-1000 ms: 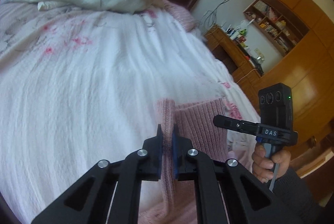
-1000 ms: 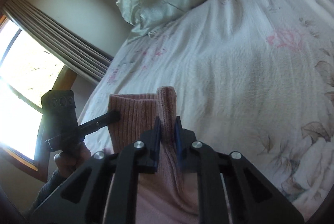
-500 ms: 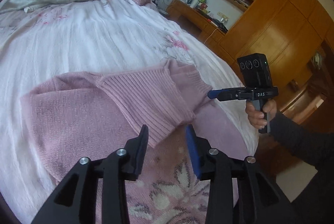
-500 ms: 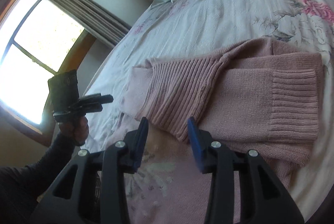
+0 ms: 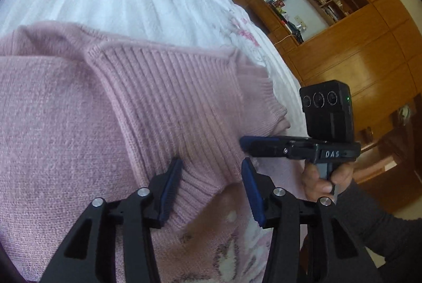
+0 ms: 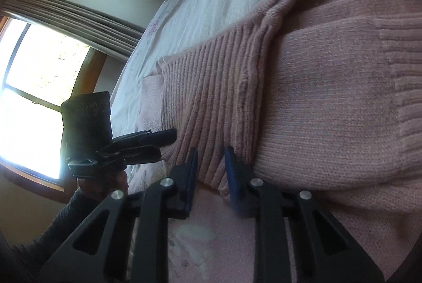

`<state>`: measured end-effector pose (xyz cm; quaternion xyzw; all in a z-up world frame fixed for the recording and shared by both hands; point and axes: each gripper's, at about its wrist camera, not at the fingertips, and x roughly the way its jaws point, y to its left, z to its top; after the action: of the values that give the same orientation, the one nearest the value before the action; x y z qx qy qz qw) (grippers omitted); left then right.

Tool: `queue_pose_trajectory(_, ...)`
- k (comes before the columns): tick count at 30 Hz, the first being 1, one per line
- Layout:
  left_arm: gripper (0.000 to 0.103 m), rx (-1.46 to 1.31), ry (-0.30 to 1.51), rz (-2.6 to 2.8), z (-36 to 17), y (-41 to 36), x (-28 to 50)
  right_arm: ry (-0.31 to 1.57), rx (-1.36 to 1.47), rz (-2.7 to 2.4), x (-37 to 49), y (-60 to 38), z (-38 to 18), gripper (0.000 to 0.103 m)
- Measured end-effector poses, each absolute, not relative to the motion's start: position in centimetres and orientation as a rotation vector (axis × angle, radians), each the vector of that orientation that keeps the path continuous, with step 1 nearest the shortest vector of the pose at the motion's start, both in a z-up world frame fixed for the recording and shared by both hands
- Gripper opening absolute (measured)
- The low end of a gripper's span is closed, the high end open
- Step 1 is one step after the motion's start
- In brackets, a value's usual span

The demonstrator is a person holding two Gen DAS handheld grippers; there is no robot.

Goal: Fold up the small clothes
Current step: 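Move both tools to the ribbed sweater hem at the bed edge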

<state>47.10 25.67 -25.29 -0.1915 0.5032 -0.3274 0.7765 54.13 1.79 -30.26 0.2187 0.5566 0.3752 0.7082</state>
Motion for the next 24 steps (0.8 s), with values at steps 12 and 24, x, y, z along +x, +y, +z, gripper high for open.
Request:
queue_pose_trajectory(12,0.069,-0.497,0.918,-0.543,-19.0,33.7,25.6,1.111,0.750,0.704,37.4,-14.9,-25.6,0.051)
queue_pose_trajectory(24,0.071,-0.660,1.044,-0.428,-26.5,38.7,9.0,1.263,0.620,0.522,18.8,-19.6,-30.9,0.058)
